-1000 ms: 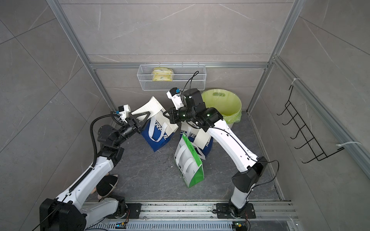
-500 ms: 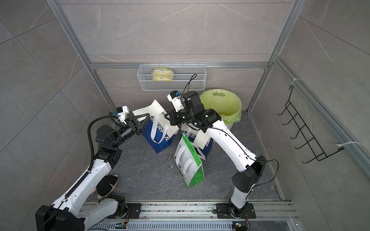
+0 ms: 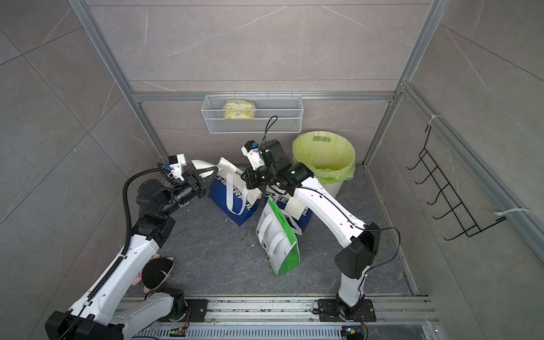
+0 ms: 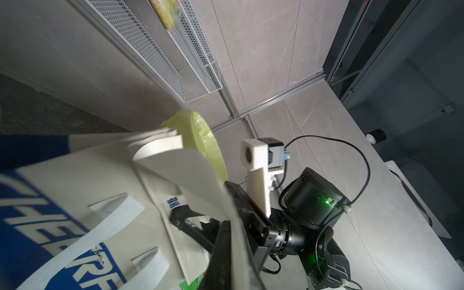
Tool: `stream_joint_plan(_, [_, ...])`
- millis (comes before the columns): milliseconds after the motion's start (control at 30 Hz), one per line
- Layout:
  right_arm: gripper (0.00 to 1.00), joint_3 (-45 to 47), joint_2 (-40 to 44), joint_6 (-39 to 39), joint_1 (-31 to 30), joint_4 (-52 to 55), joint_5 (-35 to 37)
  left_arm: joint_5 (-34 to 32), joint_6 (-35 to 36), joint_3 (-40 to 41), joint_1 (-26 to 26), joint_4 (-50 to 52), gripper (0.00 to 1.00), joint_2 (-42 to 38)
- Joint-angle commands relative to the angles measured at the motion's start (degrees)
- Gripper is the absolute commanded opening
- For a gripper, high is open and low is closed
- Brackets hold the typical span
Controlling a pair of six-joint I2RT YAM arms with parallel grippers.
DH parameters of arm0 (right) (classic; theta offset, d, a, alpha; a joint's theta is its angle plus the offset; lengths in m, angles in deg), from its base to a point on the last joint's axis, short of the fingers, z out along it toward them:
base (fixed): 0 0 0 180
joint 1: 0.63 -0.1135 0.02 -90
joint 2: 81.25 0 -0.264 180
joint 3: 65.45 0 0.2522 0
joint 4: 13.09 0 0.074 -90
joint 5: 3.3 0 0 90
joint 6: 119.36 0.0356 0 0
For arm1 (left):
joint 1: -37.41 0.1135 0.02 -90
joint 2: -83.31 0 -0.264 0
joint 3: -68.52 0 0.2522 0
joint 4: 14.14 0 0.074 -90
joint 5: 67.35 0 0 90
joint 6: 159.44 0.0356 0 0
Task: Shred takeout receipts and throw away
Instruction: Tear off the takeout receipt from the takeout bag, then place the takeout bag at the center of the board.
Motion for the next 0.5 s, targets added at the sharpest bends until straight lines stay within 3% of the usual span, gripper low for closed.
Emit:
stream_joint_plan(0, [0.0, 1.02, -2.57, -0.71, -0.07, 1.62, 3.78, -0.62, 4.61, -3.81, 0.0, 2.1, 0.0, -2.96])
stream_joint_plan(300, [0.0, -2.54, -5.77, 0.13, -1.21, 1.5, 2.22, -2.98, 8.95, -5.88, 0.02, 6.95, 0.0, -6.28])
stream_joint_plan(467, [0.0, -6.99, -9.73, 3.36, -2.73, -0.03, -1.72, -4.78, 15.66, -9.51, 0.02, 16.58, 0.0, -7.91])
